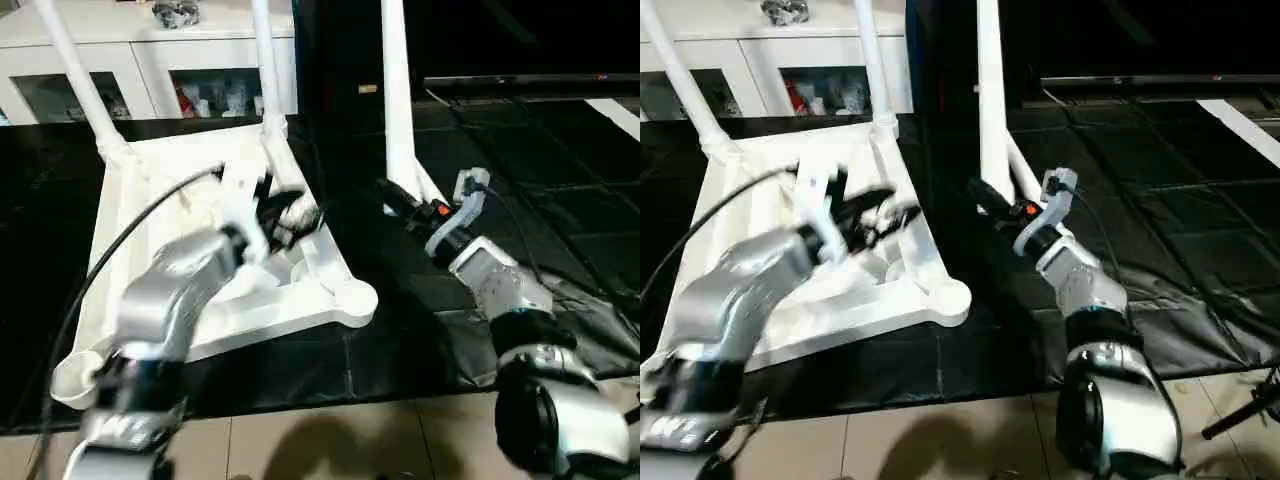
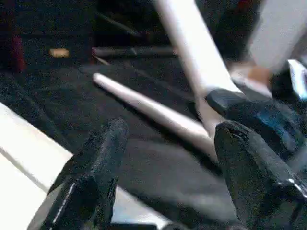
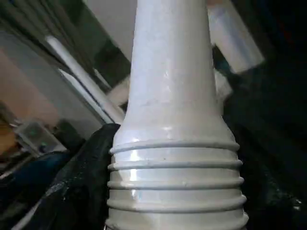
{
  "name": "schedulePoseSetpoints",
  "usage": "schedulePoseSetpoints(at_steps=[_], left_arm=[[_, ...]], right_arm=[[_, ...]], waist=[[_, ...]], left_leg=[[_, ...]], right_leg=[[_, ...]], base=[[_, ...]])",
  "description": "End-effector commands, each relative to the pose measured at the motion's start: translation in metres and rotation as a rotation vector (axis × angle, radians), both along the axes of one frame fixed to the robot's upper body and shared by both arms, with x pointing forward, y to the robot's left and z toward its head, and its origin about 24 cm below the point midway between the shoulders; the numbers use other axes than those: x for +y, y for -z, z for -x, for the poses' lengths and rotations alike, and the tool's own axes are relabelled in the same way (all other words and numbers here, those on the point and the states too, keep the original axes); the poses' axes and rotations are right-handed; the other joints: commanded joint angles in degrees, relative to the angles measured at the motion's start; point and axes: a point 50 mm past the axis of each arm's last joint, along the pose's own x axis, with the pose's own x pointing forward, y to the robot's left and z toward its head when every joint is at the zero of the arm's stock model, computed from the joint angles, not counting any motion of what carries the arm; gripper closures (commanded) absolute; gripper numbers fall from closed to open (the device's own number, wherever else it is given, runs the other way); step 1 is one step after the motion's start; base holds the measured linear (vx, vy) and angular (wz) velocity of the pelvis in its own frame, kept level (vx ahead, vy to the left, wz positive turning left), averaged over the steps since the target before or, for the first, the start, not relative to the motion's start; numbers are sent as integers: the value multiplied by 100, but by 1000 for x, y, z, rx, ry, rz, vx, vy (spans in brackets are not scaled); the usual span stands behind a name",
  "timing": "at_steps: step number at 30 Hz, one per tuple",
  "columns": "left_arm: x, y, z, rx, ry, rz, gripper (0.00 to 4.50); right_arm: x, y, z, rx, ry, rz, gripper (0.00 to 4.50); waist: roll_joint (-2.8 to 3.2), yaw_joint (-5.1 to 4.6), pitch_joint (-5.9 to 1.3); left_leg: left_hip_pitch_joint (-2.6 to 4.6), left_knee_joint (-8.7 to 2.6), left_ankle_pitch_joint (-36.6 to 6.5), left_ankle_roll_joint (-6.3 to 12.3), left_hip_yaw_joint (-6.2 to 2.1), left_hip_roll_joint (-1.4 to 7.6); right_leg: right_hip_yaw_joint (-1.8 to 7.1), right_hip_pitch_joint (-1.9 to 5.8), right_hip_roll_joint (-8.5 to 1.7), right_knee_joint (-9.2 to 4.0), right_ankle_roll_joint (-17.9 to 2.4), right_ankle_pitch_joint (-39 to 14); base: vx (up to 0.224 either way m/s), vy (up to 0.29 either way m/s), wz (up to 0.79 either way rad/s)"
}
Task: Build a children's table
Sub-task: Pick table leg
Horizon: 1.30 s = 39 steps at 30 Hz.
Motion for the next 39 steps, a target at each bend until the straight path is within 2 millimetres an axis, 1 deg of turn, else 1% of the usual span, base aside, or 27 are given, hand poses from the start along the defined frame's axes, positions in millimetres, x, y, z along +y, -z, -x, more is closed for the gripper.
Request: schedulePoseSetpoints(at_steps=[1,2,3,4,5,6,7,8,9,10,11,14,16,18,19,20,21,22,23,26,27,29,31,32,35,37,39], left_arm=[[-1,-14,-10,10,-39,135,119],[-1,-14,-10,10,-39,135,119],[-5,-17,-14,30,-39,202,91],[-13,-22,-17,60,-14,294,85],[-17,-23,-18,70,-2,329,85],[-17,-23,-18,70,-2,329,81],[-22,-25,-20,83,3,363,70],[-23,-25,-20,85,4,368,70],[-26,-25,-21,100,6,392,45],[-28,-25,-21,109,10,402,42],[-32,-25,-21,129,21,433,41],[-38,-25,-19,166,60,508,5],[-40,-26,-17,174,82,523,1],[-40,-25,-17,175,76,509,0],[-39,-23,-17,178,58,499,16],[-39,-23,-18,180,53,499,26],[-39,-22,-18,188,31,500,33],[-39,-21,-18,189,28,500,34],[-37,-20,-21,200,-17,488,37],[-35,-18,-22,213,-47,491,72],[-35,-18,-22,215,-53,492,78],[-35,-18,-23,219,-64,494,84],[-34,-17,-24,220,-85,486,105],[-33,-16,-25,220,-100,468,105],[-34,-15,-26,224,-111,460,137],[-34,-15,-26,228,-114,463,158],[-34,-14,-26,234,-123,463,164]], right_arm=[[11,-9,9,-64,-84,-29,171],[11,-9,9,-64,-84,-29,171],[16,-9,15,-86,-122,-31,171],[25,-10,26,-118,-176,-28,171],[28,-10,30,-127,-198,-16,171],[28,-10,30,-127,-198,-16,171],[32,-9,34,-132,-220,8,171],[33,-9,34,-132,-223,13,171],[35,-8,37,-129,-238,32,171],[36,-8,38,-128,-243,42,171],[40,-7,41,-129,-255,77,171],[44,-5,45,-132,-269,147,171],[45,-5,47,-139,-280,176,171],[47,-5,49,-154,-287,216,171],[48,-4,48,-163,-273,269,171],[49,-4,47,-164,-268,280,171],[50,-2,45,-167,-245,332,171],[50,-2,45,-168,-241,340,171],[51,-1,43,-179,-215,393,171],[53,-2,43,-187,-203,413,171],[54,-2,43,-189,-204,417,171],[55,-2,44,-193,-207,426,171],[56,-1,44,-202,-208,442,171],[56,-1,44,-206,-207,454,171],[57,0,44,-211,-203,462,171],[57,0,44,-215,-201,469,171],[58,0,44,-218,-200,473,171]], waist=[[-7,31,-437],[-14,32,-452],[-29,20,-447],[-23,33,-447],[-34,50,-447],[-39,46,-450],[-33,34,-446],[-39,27,-438],[-51,20,-425],[-46,34,-425],[-46,29,-426],[-53,37,-423],[-64,35,-409],[-56,38,-410],[-70,42,-412],[-71,33,-406],[-69,32,-406],[-74,31,-405],[-69,30,-404],[-64,25,-405],[-80,24,-405],[-78,26,-407],[-78,22,-405],[-79,22,-406],[-78,19,-405],[-77,19,-400],[-74,19,-399]], left_leg=[[21,-338,-937,374,115,-130],[14,-343,-896,375,98,-113],[-9,-353,-869,373,97,-116],[5,-343,-870,373,103,-123],[7,-347,-839,380,97,-117],[-7,-357,-810,398,88,-116],[-17,-359,-833,384,86,-117],[-21,-358,-856,371,88,-120],[-25,-361,-934,362,96,-128],[-12,-357,-931,348,99,-127],[-23,-364,-909,348,89,-124],[-31,-364,-881,296,89,-129],[-22,-372,-985,286,93,-123],[-22,-378,-984,296,83,-118],[-35,-377,-937,289,80,-114],[-39,-376,-931,284,83,-118],[-36,-374,-945,276,85,-116],[-39,-370,-945,262,88,-120],[-37,-374,-965,267,89,-124],[-36,-373,-920,266,86,-121],[-40,-375,-916,272,86,-123],[-40,-371,-926,296,89,-126],[-41,-372,-948,309,86,-122],[-41,-372,-942,314,87,-124],[-46,-373,-921,321,84,-117],[-47,-373,-944,315,87,-122],[-46,-377,-971,315,85,-119]], right_leg=[[115,438,-77,-404,-1258,-1045],[110,448,-89,-380,-1272,-992],[101,454,-84,-381,-1281,-965],[102,447,-86,-395,-1278,-974],[107,458,-90,-400,-1243,-966],[102,459,-96,-397,-1238,-972],[94,462,-100,-415,-1214,-1053],[96,456,-101,-425,-1191,-1122],[97,452,-97,-452,-1138,-1299],[100,448,-98,-457,-1095,-1347],[99,451,-100,-458,-1048,-1385],[99,451,-104,-471,-963,-1484],[97,428,-98,-487,-946,-1610],[96,432,-99,-493,-909,-1626],[98,436,-104,-486,-873,-1571],[99,433,-101,-490,-861,-1580],[100,427,-104,-494,-841,-1622],[100,425,-106,-498,-824,-1646],[99,429,-104,-503,-800,-1699],[104,420,-94,-496,-793,-1613],[103,429,-93,-488,-812,-1577],[105,431,-95,-490,-828,-1539],[105,431,-97,-489,-825,-1550],[104,432,-96,-492,-827,-1542],[106,430,-97,-485,-826,-1488],[105,428,-96,-491,-820,-1543],[104,429,-100,-494,-814,-1574]], base=[[0,0,0],[0,0,0],[0,0,0],[0,0,0],[0,0,0],[0,0,0],[0,0,0],[0,0,0],[0,0,0],[0,0,0],[0,0,0],[0,0,0],[0,0,0],[0,0,0],[0,0,0],[0,0,0],[0,0,0],[0,0,0],[0,0,0],[0,0,0],[0,0,0],[0,0,0],[0,0,0],[0,0,0],[0,0,0],[0,0,0],[0,0,0]])
